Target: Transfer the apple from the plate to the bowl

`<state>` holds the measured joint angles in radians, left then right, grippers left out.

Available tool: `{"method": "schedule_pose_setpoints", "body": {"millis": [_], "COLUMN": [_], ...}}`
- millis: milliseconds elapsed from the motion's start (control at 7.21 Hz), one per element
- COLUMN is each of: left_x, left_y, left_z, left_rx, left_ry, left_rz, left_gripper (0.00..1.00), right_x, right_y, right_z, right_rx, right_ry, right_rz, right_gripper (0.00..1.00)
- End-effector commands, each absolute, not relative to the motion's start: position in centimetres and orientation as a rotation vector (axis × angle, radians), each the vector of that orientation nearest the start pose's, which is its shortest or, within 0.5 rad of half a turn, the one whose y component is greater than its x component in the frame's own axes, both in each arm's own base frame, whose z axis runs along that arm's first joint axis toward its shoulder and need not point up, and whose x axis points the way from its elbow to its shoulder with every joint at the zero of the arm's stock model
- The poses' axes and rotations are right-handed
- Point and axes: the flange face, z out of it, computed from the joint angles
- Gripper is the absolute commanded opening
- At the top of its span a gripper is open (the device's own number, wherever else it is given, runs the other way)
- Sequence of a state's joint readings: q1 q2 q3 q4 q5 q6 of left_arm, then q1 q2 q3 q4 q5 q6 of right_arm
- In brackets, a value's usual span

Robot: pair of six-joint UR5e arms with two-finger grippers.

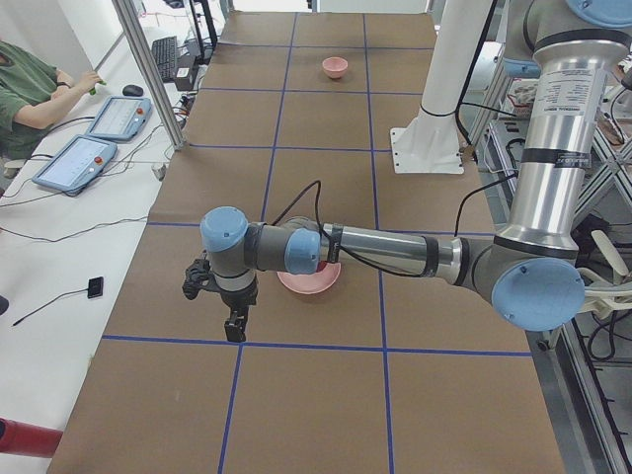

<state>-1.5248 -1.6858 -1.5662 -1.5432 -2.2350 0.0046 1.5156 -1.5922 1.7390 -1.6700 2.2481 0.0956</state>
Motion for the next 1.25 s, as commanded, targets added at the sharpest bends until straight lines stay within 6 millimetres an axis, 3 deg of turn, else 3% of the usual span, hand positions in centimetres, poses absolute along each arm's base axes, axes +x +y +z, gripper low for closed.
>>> {"method": "schedule_pose_setpoints", "body": {"millis": [0, 555, 832, 971, 1109], "left_x": [-4.7, -4.8, -4.3, -3.7, -2.9], "left_y": [-54.7, -54.7, -53.1, -53.2, -53.4], "left_z": [61.1, 60.0, 58.4, 56.9, 56.0], "left_rx": [0.066, 0.088, 0.12, 0.144, 0.152], "left_ry": [0.665, 0.667, 0.658, 0.671, 0.674], "left_rz": [0.076, 0.083, 0.104, 0.122, 0.12], "left_gripper": [0.98, 0.98, 0.98, 0.98, 0.98], "right_x": [4.4, 4.4, 3.6, 1.0, -1.6], "right_y": [-48.5, -48.6, -49.2, -49.0, -48.4], "right_z": [60.4, 59.8, 57.3, 54.7, 53.8], "right_rx": [-0.008, 0.0, 0.044, 0.056, -0.012], "right_ry": [-0.678, -0.685, -0.713, -0.778, -0.901], "right_rz": [0.022, 0.028, 0.001, -0.054, -0.036], "right_gripper": [1.0, 1.0, 1.0, 1.0, 1.0]}}
